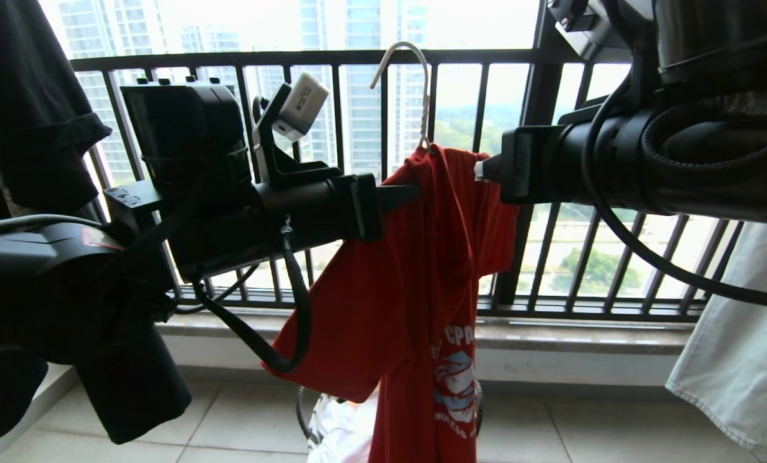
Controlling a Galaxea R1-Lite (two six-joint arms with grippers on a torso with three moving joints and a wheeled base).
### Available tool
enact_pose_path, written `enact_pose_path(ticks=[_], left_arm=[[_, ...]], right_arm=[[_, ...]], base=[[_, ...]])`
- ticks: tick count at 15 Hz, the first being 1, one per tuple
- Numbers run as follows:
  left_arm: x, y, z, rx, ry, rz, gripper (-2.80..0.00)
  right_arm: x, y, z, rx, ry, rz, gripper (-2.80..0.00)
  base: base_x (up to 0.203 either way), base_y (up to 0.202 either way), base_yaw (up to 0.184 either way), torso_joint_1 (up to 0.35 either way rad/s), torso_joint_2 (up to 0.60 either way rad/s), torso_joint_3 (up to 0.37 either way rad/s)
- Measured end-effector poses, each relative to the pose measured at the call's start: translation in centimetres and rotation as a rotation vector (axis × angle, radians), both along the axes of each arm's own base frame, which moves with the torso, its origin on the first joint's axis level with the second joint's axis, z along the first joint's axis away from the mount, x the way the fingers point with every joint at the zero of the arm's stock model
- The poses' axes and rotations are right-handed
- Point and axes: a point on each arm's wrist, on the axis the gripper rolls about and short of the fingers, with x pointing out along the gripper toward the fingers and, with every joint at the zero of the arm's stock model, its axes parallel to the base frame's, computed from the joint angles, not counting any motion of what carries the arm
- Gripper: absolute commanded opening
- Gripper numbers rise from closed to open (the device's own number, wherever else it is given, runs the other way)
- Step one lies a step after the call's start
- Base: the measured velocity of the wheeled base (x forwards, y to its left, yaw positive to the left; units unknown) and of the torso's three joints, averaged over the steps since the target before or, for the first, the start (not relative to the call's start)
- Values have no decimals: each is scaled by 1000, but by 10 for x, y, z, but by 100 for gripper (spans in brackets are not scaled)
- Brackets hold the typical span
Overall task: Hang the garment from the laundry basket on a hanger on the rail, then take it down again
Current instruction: Hang the clothes on the clothes rack
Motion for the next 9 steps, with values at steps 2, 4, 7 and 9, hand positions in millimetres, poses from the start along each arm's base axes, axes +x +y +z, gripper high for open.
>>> enact_pose_path(ticks=[2,4,7,9], left_arm=[[-3,3,3,-15,10,-25,-280],[-4,8,7,-31,22,-56,-280],[-5,18,9,-42,44,-110,-280],[-4,28,9,-28,77,-178,-280]], right_arm=[[3,-24,2,-28,19,-62,-280],[-1,-48,7,-37,44,-82,-280],[-13,-66,17,-67,44,6,-280],[-19,-71,21,-86,37,78,-280]], base=[[0,0,0,0,0,0],[0,0,0,0,0,0],[0,0,0,0,0,0],[0,0,0,0,0,0]])
